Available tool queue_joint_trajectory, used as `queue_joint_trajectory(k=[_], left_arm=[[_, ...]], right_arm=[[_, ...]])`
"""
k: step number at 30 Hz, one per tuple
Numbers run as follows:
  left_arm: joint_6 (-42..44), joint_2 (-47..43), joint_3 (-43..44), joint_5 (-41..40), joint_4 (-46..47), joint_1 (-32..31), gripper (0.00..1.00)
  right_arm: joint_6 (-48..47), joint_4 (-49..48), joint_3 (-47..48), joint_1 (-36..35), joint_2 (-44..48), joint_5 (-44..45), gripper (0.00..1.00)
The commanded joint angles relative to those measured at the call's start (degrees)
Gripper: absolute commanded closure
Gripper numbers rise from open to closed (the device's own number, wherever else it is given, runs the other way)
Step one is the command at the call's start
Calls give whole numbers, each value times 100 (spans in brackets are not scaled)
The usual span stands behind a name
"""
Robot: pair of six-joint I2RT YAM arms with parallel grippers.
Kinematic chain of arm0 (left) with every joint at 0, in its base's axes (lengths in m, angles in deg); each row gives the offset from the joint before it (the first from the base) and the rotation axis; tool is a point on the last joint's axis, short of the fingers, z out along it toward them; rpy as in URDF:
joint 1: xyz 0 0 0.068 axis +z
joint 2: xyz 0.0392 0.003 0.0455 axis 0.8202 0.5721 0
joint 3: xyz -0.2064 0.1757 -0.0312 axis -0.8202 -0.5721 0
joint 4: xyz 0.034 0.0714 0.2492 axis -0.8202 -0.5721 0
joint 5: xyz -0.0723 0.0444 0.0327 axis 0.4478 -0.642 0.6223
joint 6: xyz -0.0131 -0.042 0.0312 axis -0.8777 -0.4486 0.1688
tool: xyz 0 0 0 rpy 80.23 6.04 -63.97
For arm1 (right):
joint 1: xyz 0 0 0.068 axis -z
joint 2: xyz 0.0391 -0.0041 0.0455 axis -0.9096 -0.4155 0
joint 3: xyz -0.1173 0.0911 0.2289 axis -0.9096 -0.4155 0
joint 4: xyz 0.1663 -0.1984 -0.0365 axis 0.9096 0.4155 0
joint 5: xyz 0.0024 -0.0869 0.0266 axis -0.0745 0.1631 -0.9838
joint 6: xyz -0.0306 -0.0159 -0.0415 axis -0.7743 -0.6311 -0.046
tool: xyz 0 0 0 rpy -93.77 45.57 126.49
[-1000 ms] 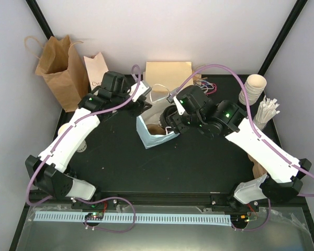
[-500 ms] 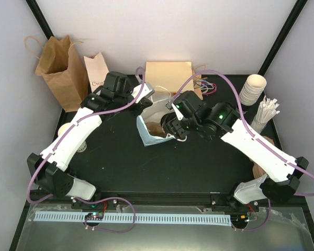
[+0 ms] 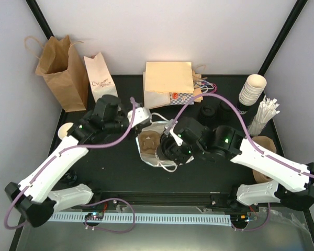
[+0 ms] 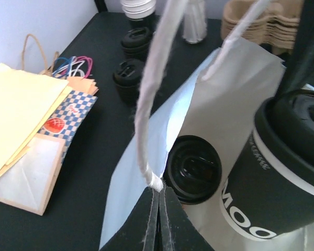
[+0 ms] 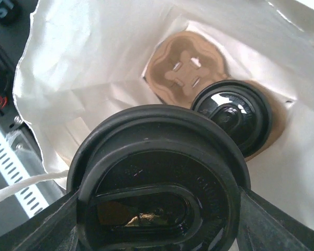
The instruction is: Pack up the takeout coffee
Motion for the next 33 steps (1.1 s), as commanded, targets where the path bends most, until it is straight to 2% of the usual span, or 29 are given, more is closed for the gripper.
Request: queue_joint_trajectory(k=[1, 8, 15, 21, 26, 33], left_arm=[[109, -782, -563, -288, 537, -430, 98], [-373, -1595, -1083, -603, 703, -1073, 98], [-657, -1864, -1345, -494, 655, -1361, 98], [-1142, -2004, -1463, -524, 684, -1439, 98], [-1574, -2230, -1723, -714, 959, -1501, 99], [-1762, -2244, -1829, -714, 1051, -1530, 99]], right_arm=[[493, -277, -445, -607, 208, 293, 44], [827, -351, -818, -1826, 219, 1633, 46], [608, -1287, -1079, -2203, 334, 2717, 46], [154, -2117, -1344, -2236, 115, 3022, 47], [65, -2492, -1710, -2488, -14, 3028, 47], [-24, -2864, -2240, -2837, -161, 3239, 47]])
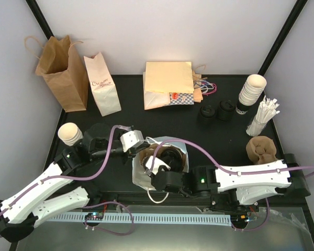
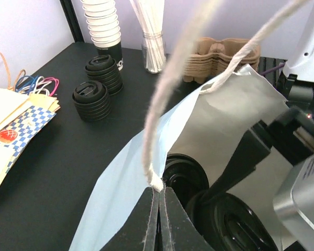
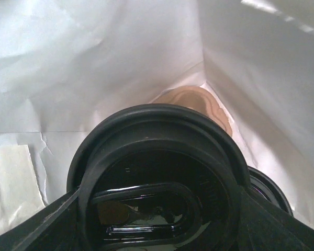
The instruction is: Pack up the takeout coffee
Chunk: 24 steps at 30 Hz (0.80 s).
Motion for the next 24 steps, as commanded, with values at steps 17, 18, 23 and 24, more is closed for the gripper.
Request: queue_joint_trajectory(k=[17, 18, 23, 24], left_arm=[[-1921, -708, 391, -976, 26, 10, 25], [-2074, -720, 485, -1140, -53, 35, 19], [-2705, -71, 1176, -1019, -1005, 743, 1], [-2749, 141, 1295, -739, -1226, 1024, 1]], right_arm=[[-731, -818, -762, -222, -333, 809, 48], [-762, -857, -783, -247, -344, 874, 48], [-932, -1014, -894, -280, -288, 1070, 49], [-960, -1037, -914, -280, -265, 1090, 49]])
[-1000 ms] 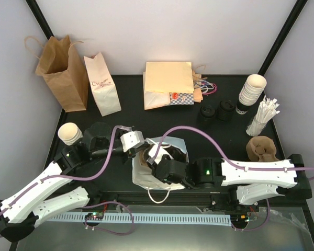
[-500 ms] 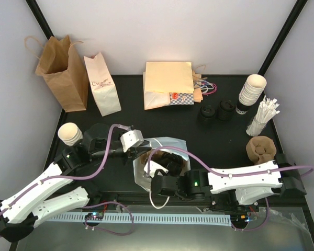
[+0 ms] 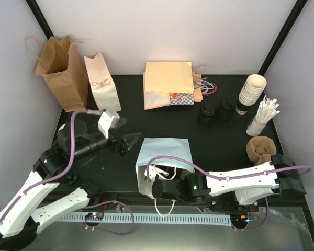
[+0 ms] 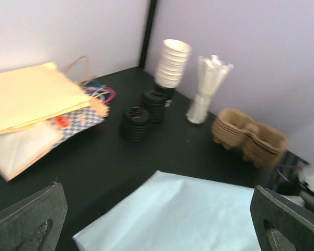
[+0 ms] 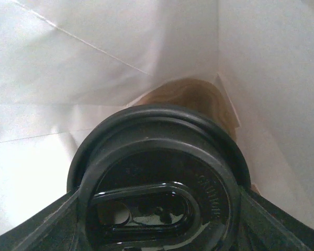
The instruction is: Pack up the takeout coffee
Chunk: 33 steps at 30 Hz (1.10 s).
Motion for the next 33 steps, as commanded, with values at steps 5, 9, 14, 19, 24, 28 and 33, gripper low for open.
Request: queue_joint_trajectory(k=[5, 9, 14, 19, 24, 28, 33], left_arm=[[-680, 1207, 415, 1073, -1007, 1922, 1], [-583, 1721, 313, 1007, -978, 2429, 1], [-352, 2720, 343, 1308, -783, 2841, 1], [-327, 3865, 646, 1520, -638, 3073, 6], [-307, 5273, 1471, 1890, -1033, 3098, 24], [-516, 5809, 1454, 2294, -578, 3047, 30], [-709, 6230, 1505, 2449, -269, 2807, 34]], right_arm=[[-233, -345, -163, -37, 160, 607, 50], [-251, -361, -231, -35, 205, 809, 50], [-318, -412, -274, -29, 242, 881, 50], [-398, -498, -321, -26, 281, 905, 50], [-525, -609, -399, -3, 305, 904, 50], [-648, -672, -439, 29, 344, 941, 50], [-722, -707, -479, 52, 396, 885, 51]])
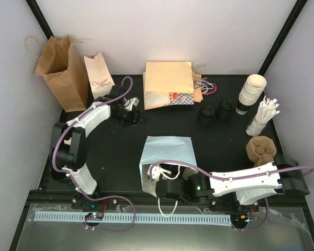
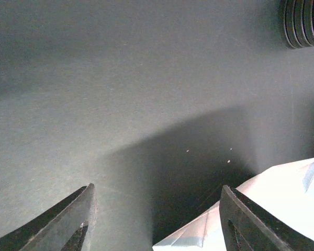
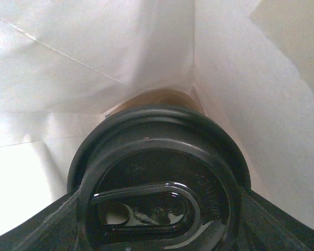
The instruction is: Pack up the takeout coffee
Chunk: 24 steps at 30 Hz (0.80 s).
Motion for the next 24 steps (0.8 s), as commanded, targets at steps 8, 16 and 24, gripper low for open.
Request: queue_joint_trajectory(k=[8, 16, 24], left_arm=[[-211, 762, 402, 604, 518, -615, 37], [-38, 1253, 612, 694, 423, -662, 40], [74, 1430, 567, 1021, 417, -662, 43]], right_arm=[[-268, -333, -116, 44, 166, 49, 52], [-583, -362, -47, 124, -76, 61, 53], [-732, -266, 86, 204, -334, 41, 53]])
